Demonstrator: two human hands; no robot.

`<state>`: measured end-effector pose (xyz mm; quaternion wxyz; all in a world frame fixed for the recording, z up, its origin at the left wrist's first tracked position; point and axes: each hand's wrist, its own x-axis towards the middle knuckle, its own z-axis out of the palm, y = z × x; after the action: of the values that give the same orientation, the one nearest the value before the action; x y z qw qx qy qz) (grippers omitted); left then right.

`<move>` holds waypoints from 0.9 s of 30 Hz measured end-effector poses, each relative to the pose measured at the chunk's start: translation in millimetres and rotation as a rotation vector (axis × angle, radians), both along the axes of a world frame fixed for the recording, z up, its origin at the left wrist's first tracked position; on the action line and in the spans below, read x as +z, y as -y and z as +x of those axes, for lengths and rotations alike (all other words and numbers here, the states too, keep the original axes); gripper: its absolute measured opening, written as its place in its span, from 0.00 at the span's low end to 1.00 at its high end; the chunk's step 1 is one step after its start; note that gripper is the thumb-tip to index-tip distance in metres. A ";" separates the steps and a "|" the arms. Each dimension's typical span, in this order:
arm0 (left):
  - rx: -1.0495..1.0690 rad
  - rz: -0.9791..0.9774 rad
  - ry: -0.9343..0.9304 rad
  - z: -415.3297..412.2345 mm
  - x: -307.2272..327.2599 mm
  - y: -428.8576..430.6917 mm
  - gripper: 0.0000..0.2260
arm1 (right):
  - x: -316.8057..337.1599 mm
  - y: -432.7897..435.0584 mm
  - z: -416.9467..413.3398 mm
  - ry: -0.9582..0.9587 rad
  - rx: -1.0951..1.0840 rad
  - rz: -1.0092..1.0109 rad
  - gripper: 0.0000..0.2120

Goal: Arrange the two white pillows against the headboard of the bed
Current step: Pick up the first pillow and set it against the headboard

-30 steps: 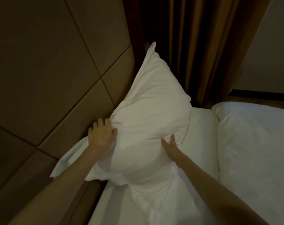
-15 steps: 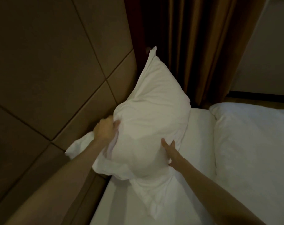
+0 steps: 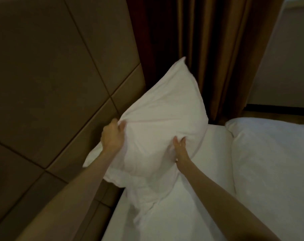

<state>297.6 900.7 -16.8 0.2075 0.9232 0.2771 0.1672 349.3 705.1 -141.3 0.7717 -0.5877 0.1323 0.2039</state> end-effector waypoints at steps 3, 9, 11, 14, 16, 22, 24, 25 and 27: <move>0.126 0.037 -0.180 -14.0 -24.2 -27.8 0.20 | -8.5 -6.3 2.1 0.035 0.219 -0.184 0.41; -0.006 0.118 -0.163 -30.2 -27.0 -27.0 0.18 | -15.0 -23.7 11.9 0.048 0.330 -0.396 0.36; 0.010 0.107 -0.180 -40.7 -32.9 -25.1 0.18 | -22.1 -22.7 11.6 0.026 0.320 -0.398 0.39; 0.001 0.208 -0.242 -46.0 -37.3 -21.7 0.15 | -30.2 -19.6 10.7 0.015 0.324 -0.375 0.40; -0.022 0.362 -0.265 -41.3 -35.6 -21.6 0.13 | -32.8 -17.3 7.6 0.042 0.321 -0.375 0.40; -0.147 0.724 -0.213 -51.6 -39.0 -31.2 0.21 | -38.2 -7.3 -18.3 -0.029 0.405 -0.366 0.44; -0.291 0.809 -0.226 -61.1 -45.9 -38.1 0.22 | -31.2 2.7 -21.6 -0.059 0.453 -0.321 0.45; -0.314 0.796 -0.269 -64.5 -46.8 -39.5 0.23 | -27.2 7.8 -21.5 -0.070 0.471 -0.305 0.43; -0.283 0.723 -0.376 -71.1 -45.8 -36.8 0.25 | -16.3 17.1 -23.7 -0.100 0.514 -0.327 0.36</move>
<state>226.5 937.4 -62.6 -0.1625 0.9798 0.1042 0.0521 325.6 688.0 -157.6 0.5828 -0.7074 0.0480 0.3970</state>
